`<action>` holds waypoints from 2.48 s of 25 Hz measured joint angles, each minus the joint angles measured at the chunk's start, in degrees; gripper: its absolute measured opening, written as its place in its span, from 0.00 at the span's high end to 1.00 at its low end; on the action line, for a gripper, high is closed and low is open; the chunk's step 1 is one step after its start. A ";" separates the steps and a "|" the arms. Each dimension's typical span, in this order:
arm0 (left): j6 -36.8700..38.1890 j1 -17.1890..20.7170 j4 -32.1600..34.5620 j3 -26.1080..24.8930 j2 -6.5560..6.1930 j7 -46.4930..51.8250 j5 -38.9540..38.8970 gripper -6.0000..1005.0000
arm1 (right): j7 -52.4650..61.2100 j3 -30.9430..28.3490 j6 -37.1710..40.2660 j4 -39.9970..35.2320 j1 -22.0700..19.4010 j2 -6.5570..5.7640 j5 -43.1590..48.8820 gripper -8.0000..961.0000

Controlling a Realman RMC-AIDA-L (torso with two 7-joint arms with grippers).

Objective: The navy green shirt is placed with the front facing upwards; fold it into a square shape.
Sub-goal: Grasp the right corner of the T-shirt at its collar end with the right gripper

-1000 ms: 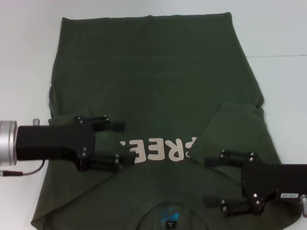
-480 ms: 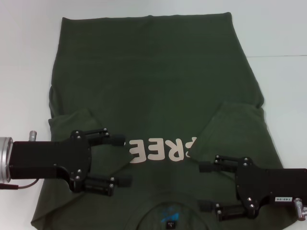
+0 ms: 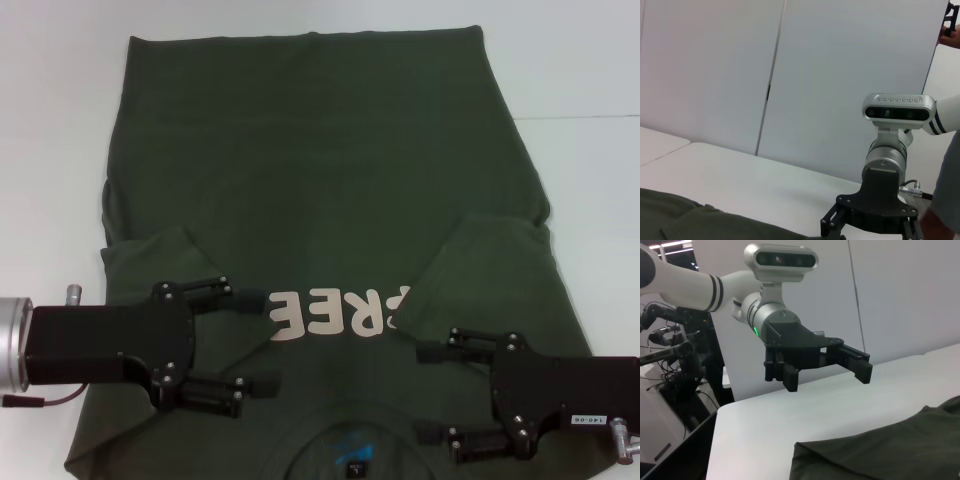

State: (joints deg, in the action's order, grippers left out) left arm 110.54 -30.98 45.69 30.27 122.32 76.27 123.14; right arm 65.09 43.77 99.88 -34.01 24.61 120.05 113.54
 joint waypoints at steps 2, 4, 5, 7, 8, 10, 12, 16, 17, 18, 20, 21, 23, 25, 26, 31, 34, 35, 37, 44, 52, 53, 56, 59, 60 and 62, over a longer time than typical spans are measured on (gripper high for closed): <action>0.00 0.15 -0.01 -0.02 0.04 0.07 0.00 0.06 | -0.15 0.01 -0.20 0.00 -0.11 -0.07 0.01 0.06; 0.00 0.43 -0.01 -0.10 0.05 0.35 0.03 0.06 | 0.00 -0.17 -0.29 -0.02 -0.16 -0.20 0.03 0.06; 0.00 0.51 -0.01 -0.14 0.06 0.45 0.05 0.06 | 0.29 -0.36 -0.35 -0.22 -0.19 -0.27 0.04 0.06; 0.01 0.66 -0.01 -0.20 0.12 0.73 0.07 0.06 | 1.58 -0.69 -0.57 -1.07 -0.27 -0.37 0.05 0.06; 0.01 0.67 0.00 -0.20 0.14 0.92 0.07 0.05 | 3.07 -0.73 -0.67 -2.12 -0.39 -0.41 0.11 0.06; -0.03 0.69 -0.01 -0.24 0.18 1.18 0.07 0.05 | 6.82 -0.79 -0.74 -4.88 -0.85 -0.50 0.39 0.06; -0.65 0.63 -0.47 -0.56 0.20 1.40 -0.13 0.05 | 12.75 -0.78 -0.76 -10.28 -2.01 -0.46 1.04 0.06; -2.27 -0.02 -1.77 -0.67 0.20 1.45 -0.40 0.05 | 26.18 -0.80 -0.92 -23.66 -5.22 -0.26 2.31 0.07; -2.71 -0.22 -2.16 -0.66 0.20 1.47 -0.40 0.05 | 30.25 -0.83 -1.03 -27.26 -5.94 -0.23 3.11 0.07; -3.22 -0.38 -2.61 -0.65 0.20 1.48 -0.42 0.05 | 34.18 -0.92 -1.45 -30.41 -6.37 -0.26 4.31 0.07; -4.06 -0.70 -3.29 -0.66 0.20 1.49 -0.47 0.06 | 43.77 -1.14 -2.11 -36.87 -6.90 -0.37 8.45 0.08; -4.55 -0.91 -3.68 -0.66 0.20 1.49 -0.49 0.06 | 47.89 -1.20 -2.11 -39.61 -6.88 -0.42 11.05 0.08; -5.17 -1.37 -4.34 -0.65 0.20 1.50 -0.52 0.06 | 56.30 -1.18 -1.55 -44.95 -6.13 -0.47 17.55 0.09; -5.79 -1.86 -5.00 -0.66 0.20 1.51 -0.53 0.06 | 61.70 -0.98 0.40 -48.14 -4.00 -0.53 25.40 0.10; -6.07 -2.08 -5.29 -0.65 0.21 1.51 -0.54 0.06 | 63.43 -0.96 1.60 -48.90 -2.79 -0.55 28.56 0.10; -6.74 -2.87 -5.94 -0.65 0.22 1.51 -0.63 0.05 | 71.08 -1.10 7.27 -48.26 3.58 -1.32 42.27 0.12; -7.38 -3.44 -6.21 -0.63 0.42 1.51 -0.68 0.05 | 72.36 -0.86 7.80 -48.14 5.00 -1.33 45.40 0.12; -7.49 -3.51 -6.28 -0.61 0.46 1.51 -0.70 0.05 | 72.51 -0.83 8.21 -48.06 5.39 -1.27 45.86 0.12; -7.53 -3.53 -6.30 -0.59 0.48 1.51 -0.71 0.05 | 72.79 -0.60 8.92 -47.94 5.71 -1.17 46.17 0.12; -8.30 -3.51 -6.67 -0.65 0.49 1.35 -1.22 0.05 | 74.61 3.33 9.82 -47.00 5.50 -0.38 48.10 0.12; -8.45 -3.46 -6.98 -0.62 0.61 1.22 -1.31 0.06 | 75.33 4.91 8.28 -42.41 5.80 -0.34 48.33 0.12; -8.48 -3.47 -7.03 -0.63 0.62 1.22 -1.34 0.06 | 75.55 5.58 8.16 -42.19 5.90 -0.33 48.34 0.12; -8.52 -3.51 -7.03 -0.64 0.63 1.25 -1.34 0.06 | 76.46 7.97 7.41 -42.05 5.92 -0.19 48.33 0.12; -8.59 -3.53 -7.03 -0.66 0.64 1.24 -1.34 0.05 | 77.42 10.22 6.24 -41.82 5.74 -0.12 48.18 0.12; -8.63 -3.52 -7.03 -0.65 0.64 1.23 -1.35 0.05 | 77.65 10.75 5.88 -41.55 5.75 -0.11 48.09 0.12; -8.84 -3.48 -7.02 -0.66 0.64 1.21 -1.39 0.05 | 77.81 11.23 5.53 -40.39 6.04 -0.10 47.99 0.12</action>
State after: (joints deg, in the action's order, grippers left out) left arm 101.70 -34.46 38.67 29.62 122.96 77.48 121.75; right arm 142.90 54.99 105.42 -74.40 30.65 119.95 161.53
